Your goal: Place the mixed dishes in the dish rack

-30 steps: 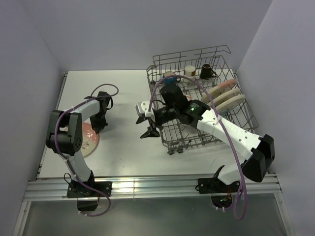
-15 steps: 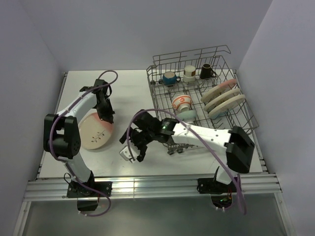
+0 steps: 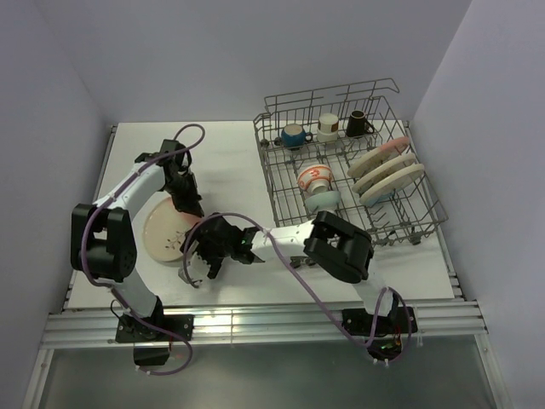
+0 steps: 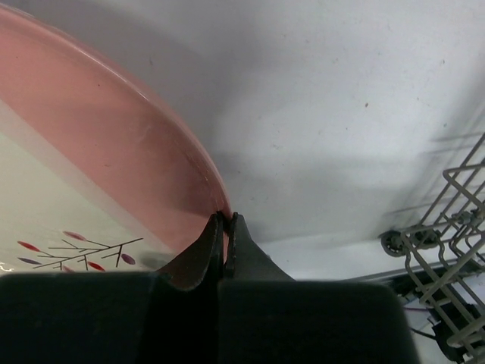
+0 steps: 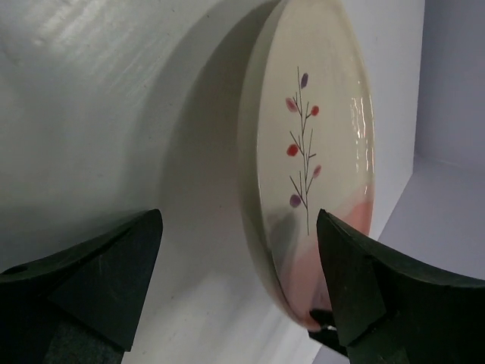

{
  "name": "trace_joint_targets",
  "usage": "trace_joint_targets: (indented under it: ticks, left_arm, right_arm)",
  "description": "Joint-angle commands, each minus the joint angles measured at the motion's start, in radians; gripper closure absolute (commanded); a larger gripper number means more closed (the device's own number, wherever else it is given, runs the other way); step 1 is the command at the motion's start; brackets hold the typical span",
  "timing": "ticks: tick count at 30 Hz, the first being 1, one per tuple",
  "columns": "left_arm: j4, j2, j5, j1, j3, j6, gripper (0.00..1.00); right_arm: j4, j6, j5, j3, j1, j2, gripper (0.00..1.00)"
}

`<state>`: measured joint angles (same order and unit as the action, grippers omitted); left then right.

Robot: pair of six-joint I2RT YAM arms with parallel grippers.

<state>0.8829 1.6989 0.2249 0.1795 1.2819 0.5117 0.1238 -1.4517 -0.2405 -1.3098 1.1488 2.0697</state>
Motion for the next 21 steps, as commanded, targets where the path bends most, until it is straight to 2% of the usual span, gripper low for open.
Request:
trace_joint_targets:
  ticks: [1,5,8,9,11,12,14,15,16,18,19,21]
  left_arm:
    - [-0.021,-0.068,0.120,0.006,-0.010,-0.004,1.00]
    - [-0.027,-0.087,0.148,0.006,-0.023,-0.004,1.00]
    - [-0.032,-0.099,0.163,0.006,-0.032,-0.001,1.00]
    - [-0.038,-0.102,0.172,0.006,-0.035,0.001,1.00]
    - [-0.042,-0.111,0.183,0.005,-0.042,0.010,1.00]
    - [-0.042,-0.114,0.180,0.005,-0.042,0.010,1.00]
    - [-0.041,-0.126,0.169,0.003,-0.035,0.013,0.98]
    - [-0.036,-0.130,0.147,0.003,-0.029,0.016,0.92]
    - [-0.027,-0.136,0.130,-0.001,-0.012,0.019,0.77]
    - [-0.021,-0.160,0.085,-0.006,0.006,0.028,0.63]
    - [-0.019,-0.172,0.074,-0.009,0.026,0.031,0.51]
    - [-0.007,-0.205,0.029,-0.014,0.063,0.036,0.43]
  right_arm:
    - [0.210,-0.049,0.076,-0.054,0.014,0.061,0.10]
    - [0.325,-0.075,0.154,-0.094,0.025,0.144,0.16]
    - [0.381,-0.094,0.181,-0.095,0.026,0.182,0.40]
    - [0.411,-0.099,0.187,-0.092,0.026,0.188,0.57]
    - [0.438,-0.111,0.184,-0.072,0.025,0.190,0.73]
    - [0.465,-0.113,0.182,-0.060,0.025,0.185,0.85]
    - [0.500,-0.111,0.165,-0.016,0.026,0.158,0.97]
    - [0.516,-0.108,0.161,-0.003,0.026,0.147,1.00]
    - [0.523,-0.105,0.153,0.010,0.025,0.118,1.00]
    - [0.545,-0.092,0.145,0.053,0.025,0.090,1.00]
    - [0.550,-0.085,0.142,0.066,0.025,0.061,1.00]
    - [0.557,-0.067,0.136,0.095,0.026,0.018,1.00]
